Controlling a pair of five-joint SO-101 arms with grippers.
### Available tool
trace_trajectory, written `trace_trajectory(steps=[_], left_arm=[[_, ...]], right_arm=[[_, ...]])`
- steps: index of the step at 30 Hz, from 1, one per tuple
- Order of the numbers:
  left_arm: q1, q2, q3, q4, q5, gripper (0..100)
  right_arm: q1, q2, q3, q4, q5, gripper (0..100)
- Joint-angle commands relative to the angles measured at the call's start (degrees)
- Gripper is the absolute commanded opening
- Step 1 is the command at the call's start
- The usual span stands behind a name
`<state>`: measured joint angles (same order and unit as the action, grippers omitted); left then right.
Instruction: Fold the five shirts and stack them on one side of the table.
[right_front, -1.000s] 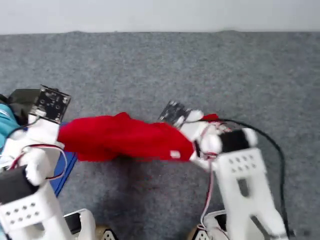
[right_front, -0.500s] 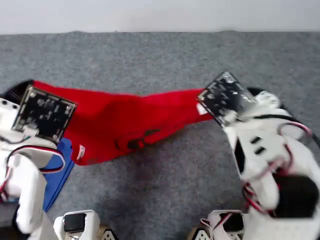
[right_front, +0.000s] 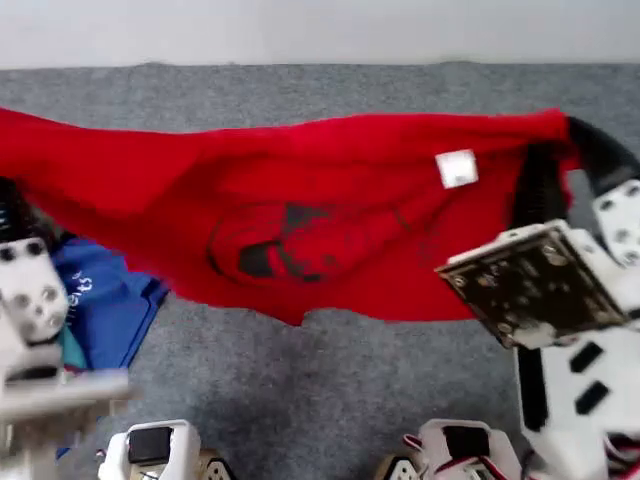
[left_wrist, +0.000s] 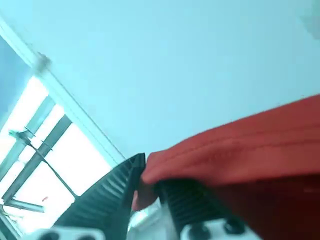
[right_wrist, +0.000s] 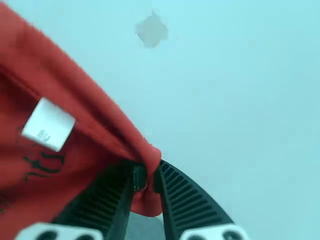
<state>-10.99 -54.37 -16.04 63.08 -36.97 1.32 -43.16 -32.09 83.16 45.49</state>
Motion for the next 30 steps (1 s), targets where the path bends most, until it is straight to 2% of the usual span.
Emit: trace_trajectory(steps=[1,8,13,17,20,24,30], left_arm=[[0.0,-0.35,-4.62,-2.02,-0.79,2],[0.0,-0.44,-10.68,0.53,-2.37,2],[0.26,-0.44,-11.91,9.58,-2.37,2],[0.35,0.09,-6.11,16.35,-2.37,2],[0.35,0.09,4.26,16.53,-2.37,2],[0.35,0.09,21.14,10.02,-2.37,2],[0.35,0.18,47.87,-15.74,-2.37,2]], right_arm=[[2.95,-2.15,-2.02,1.71,1.41,1.0],[3.21,-8.84,-1.85,7.52,6.24,1.0],[3.3,-9.63,-1.67,13.49,7.38,1.0],[3.03,-7.43,3.69,17.45,7.38,1.0],[2.95,-6.11,12.75,17.19,7.38,1.0],[2.86,-4.7,26.37,12.09,7.3,1.0],[2.86,-4.18,48.0,-10.77,7.3,1.0]])
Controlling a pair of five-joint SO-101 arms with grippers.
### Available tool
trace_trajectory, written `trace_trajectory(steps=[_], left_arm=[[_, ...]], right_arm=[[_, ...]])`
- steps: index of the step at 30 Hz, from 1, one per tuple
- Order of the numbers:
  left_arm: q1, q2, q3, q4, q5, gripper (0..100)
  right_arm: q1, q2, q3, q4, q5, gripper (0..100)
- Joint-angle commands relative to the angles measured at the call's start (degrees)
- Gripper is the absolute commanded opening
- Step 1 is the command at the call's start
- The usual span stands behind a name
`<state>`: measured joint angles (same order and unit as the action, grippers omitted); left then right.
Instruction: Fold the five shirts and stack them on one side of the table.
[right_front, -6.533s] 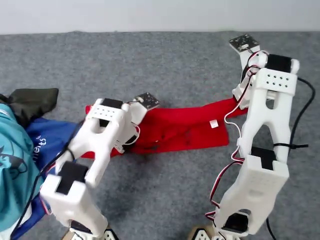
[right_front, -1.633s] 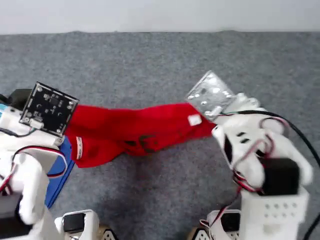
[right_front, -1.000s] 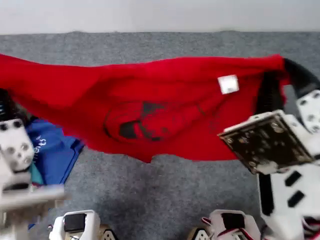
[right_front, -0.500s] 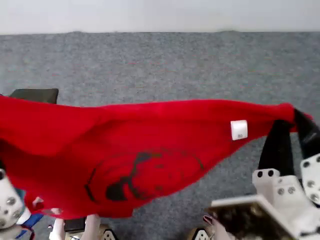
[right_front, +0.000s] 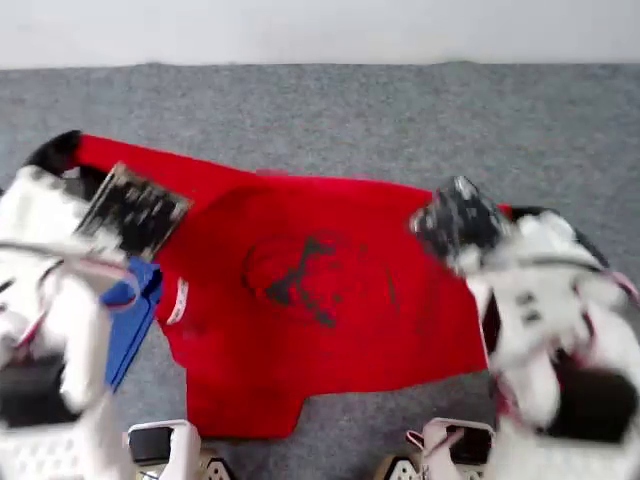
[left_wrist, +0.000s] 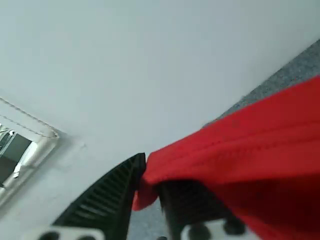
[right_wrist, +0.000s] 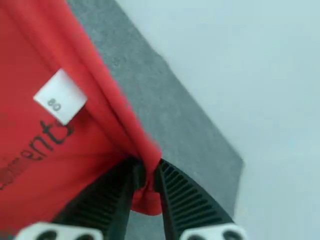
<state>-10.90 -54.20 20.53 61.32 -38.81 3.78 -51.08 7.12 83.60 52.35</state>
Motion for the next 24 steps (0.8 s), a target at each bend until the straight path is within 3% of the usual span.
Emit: trace_trajectory(steps=[1,5,9,17,24], left_arm=[[0.26,0.0,14.99,-18.64,-0.53,2],[1.58,0.09,27.21,-34.55,-1.93,2],[4.48,0.18,34.24,-42.2,-6.15,2],[4.84,15.03,27.3,-46.15,-6.68,2],[4.22,29.89,14.29,-45.98,-6.86,2]], right_arm=[[0.4,3.74,12.13,-15.25,0.62,1.0],[0.4,3.74,23.82,-31.34,0.79,1.0],[0.4,3.91,32.7,-43.91,0.88,1.0],[-0.48,13.67,34.73,-58.68,0.97,1.0],[-1.1,25.8,24.97,-61.32,0.97,1.0]])
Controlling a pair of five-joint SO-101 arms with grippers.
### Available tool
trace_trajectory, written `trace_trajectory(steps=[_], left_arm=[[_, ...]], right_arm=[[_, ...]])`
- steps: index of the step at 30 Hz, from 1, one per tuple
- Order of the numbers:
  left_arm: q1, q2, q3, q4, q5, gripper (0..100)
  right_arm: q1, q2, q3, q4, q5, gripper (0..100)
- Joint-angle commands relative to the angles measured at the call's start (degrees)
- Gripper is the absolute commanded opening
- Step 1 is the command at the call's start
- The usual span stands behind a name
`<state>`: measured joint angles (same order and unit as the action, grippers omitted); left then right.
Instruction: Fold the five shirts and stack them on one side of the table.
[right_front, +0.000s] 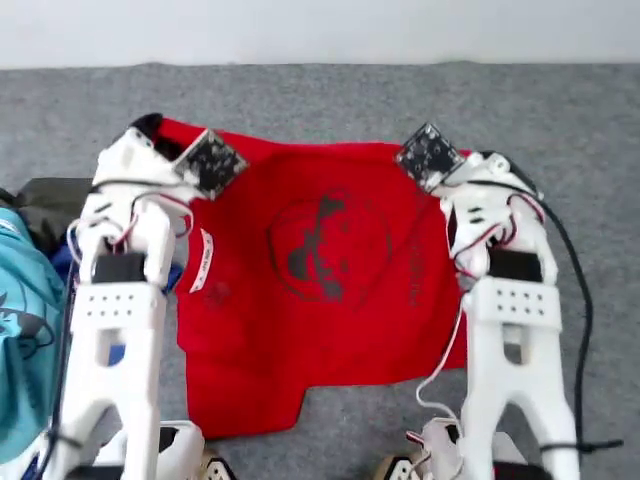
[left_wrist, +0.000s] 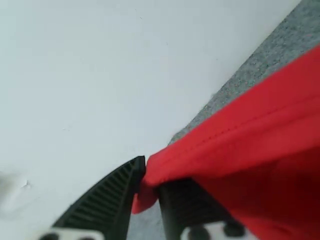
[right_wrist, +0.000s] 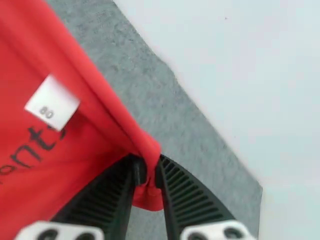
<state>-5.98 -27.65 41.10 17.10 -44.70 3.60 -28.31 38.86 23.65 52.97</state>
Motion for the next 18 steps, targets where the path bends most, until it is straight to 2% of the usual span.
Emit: trace_trajectory(steps=[1,12,18], left_arm=[[-0.7,4.66,-7.6,-1.76,-0.97,2],[-2.37,14.33,-20.53,-1.23,-2.2,2],[-2.99,15.65,-21.93,9.05,-7.82,2]], right_arm=[[-1.19,4.7,-8.53,-1.36,0.35,1.0],[-2.68,24.4,-25.76,-1.36,0.35,1.0],[-2.77,33.1,-33.14,-0.75,0.35,1.0]])
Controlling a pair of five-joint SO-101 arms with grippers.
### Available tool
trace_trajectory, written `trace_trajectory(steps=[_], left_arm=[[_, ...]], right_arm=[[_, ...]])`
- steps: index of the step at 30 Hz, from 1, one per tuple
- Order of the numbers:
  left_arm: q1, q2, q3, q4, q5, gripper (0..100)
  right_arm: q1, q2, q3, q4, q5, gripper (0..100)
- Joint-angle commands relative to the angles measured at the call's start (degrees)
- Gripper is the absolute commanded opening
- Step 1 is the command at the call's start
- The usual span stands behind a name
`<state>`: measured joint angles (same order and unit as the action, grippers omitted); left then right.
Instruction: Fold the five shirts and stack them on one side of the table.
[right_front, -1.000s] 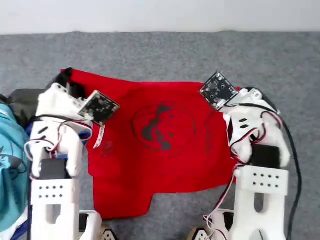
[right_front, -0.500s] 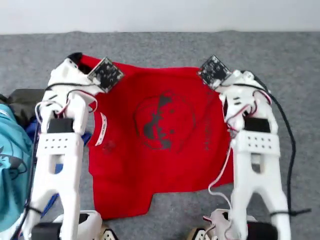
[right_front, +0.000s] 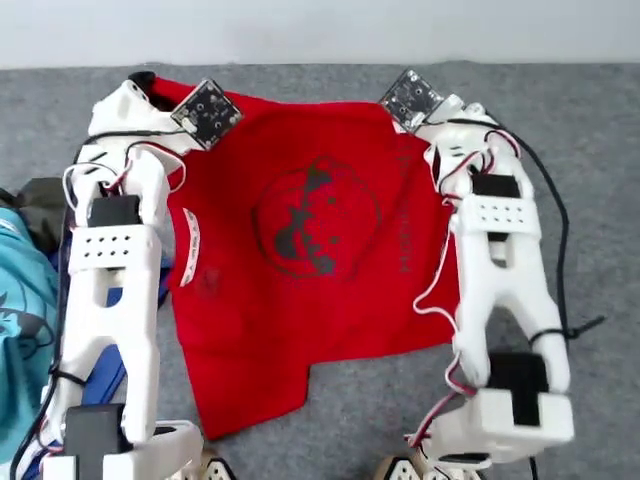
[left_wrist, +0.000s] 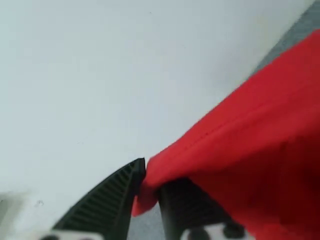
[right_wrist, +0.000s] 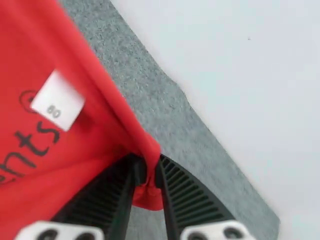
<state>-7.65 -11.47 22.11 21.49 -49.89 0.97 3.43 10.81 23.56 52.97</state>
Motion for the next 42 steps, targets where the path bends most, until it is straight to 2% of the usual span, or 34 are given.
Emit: trace_trajectory(steps=[1,4,10,14,25,29,34,39,42], left_arm=[[-1.32,-0.53,-2.95,7.12,-3.25,2],[-1.49,-0.53,-2.95,15.03,-4.22,2],[-1.41,-0.53,-2.95,33.32,-4.66,2],[-1.67,-1.05,-2.95,45.19,-8.0,2],[2.29,-13.8,-2.59,77.98,-8.62,2],[1.76,-16.26,0.66,79.03,-8.44,2],[1.05,-19.08,11.65,79.03,-8.53,2],[2.29,-23.56,23.08,79.12,-8.53,2],[3.16,-26.46,25.36,78.95,-8.62,2]], right_arm=[[-0.31,2.15,-5.36,-0.57,0.35,1.0],[-0.92,3.12,-5.36,1.45,0.35,1.0],[-1.01,2.86,-5.45,14.55,2.64,1.0],[0.31,2.51,-5.8,23.08,3.08,1.0],[-0.13,-3.3,-6.51,48.92,2.9,1.0],[-0.13,-4.26,-6.51,56.48,3.16,1.0],[-0.13,-3.91,-6.51,63.69,3.16,1.0],[0.84,-3.65,-6.42,64.31,3.16,1.0],[2.77,-2.51,-6.42,64.22,5.54,1.0]])
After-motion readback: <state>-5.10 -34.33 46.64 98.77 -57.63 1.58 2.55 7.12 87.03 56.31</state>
